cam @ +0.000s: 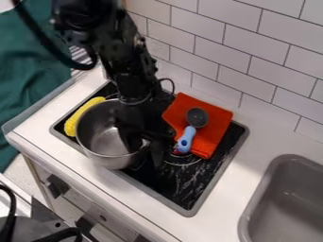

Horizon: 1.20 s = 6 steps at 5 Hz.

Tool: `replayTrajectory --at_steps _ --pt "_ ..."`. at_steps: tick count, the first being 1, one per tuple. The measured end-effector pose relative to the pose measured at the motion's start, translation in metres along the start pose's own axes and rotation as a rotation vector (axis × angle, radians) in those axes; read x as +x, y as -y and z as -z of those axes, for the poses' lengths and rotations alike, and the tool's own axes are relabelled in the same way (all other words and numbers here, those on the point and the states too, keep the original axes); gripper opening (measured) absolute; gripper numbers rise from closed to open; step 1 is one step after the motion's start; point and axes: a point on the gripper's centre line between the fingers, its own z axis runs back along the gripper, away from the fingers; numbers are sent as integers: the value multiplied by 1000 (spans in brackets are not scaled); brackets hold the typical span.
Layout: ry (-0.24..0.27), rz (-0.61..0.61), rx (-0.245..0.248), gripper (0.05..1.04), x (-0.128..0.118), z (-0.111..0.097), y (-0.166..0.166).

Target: Moved the silver pot to the left of the stove

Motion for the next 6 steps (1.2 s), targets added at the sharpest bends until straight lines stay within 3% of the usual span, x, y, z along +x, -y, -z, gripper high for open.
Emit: replayTrajectory --at_steps 1,2,4,5,6 --pt "-13 1 5 345 10 7 -2" --pt "-20 22 4 169 21 10 1" --pt "-25 46 22 99 35 8 4" --pt "-29 60 59 80 40 3 7" --pt "10 68 102 62 53 -12 18"
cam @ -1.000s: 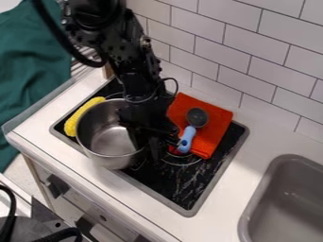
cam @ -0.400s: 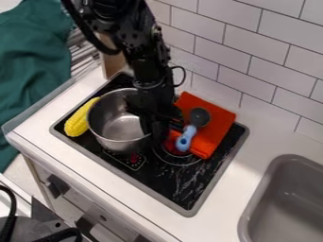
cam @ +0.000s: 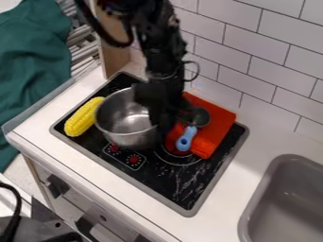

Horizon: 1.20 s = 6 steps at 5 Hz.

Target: Moved the silver pot to the left of the stove

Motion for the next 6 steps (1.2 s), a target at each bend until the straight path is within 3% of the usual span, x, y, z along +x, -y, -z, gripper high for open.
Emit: replayTrajectory --at_steps 2,4,6 --pt "102 50 73 58 48 -22 2" --pt "94 29 87 58 69 -9 -19" --pt "49 -69 48 58 57 16 -58"
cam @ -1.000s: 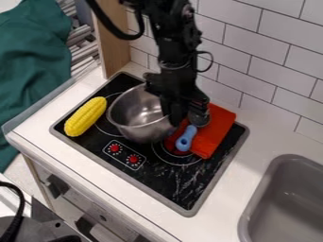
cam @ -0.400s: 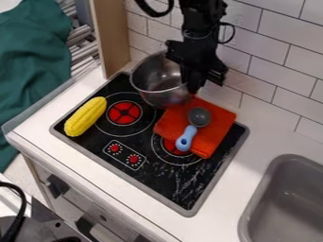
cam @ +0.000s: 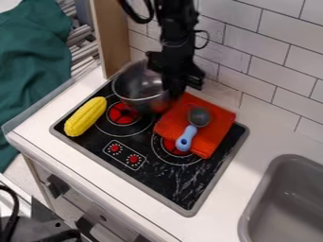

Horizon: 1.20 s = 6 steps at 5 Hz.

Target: Moved the silver pot to the left of the stove

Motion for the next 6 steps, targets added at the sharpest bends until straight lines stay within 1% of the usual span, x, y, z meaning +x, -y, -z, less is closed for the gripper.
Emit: replayTrajectory --at_steps 1,2,3,4,5,6 --pt "-5 -23 -13 58 1 8 -11" --pt "-4 -25 -17 58 10 12 -14" --pt "-1 -22 -16 58 21 14 -16" --pt "-6 -10 -8 58 26 14 -18" --pt "-2 -7 -2 81 26 15 -19" --pt "0 -48 13 235 19 17 -18"
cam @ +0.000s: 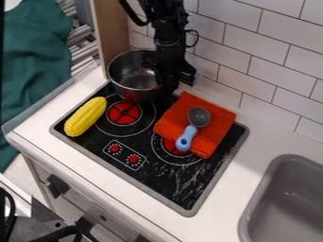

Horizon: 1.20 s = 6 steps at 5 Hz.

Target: Moved the silver pot to the left of the stove

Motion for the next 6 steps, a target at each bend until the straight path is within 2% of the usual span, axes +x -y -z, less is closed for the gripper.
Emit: replayTrajectory --at_steps 1,2,3,4,6 --pt "21 5 16 498 2 -10 -1" --pt "15 37 32 812 3 -26 4" --pt "31 35 41 1012 4 -47 9" --pt "24 35 49 1007 -5 -70 25" --pt "27 -22 -6 1005 -35 -80 56"
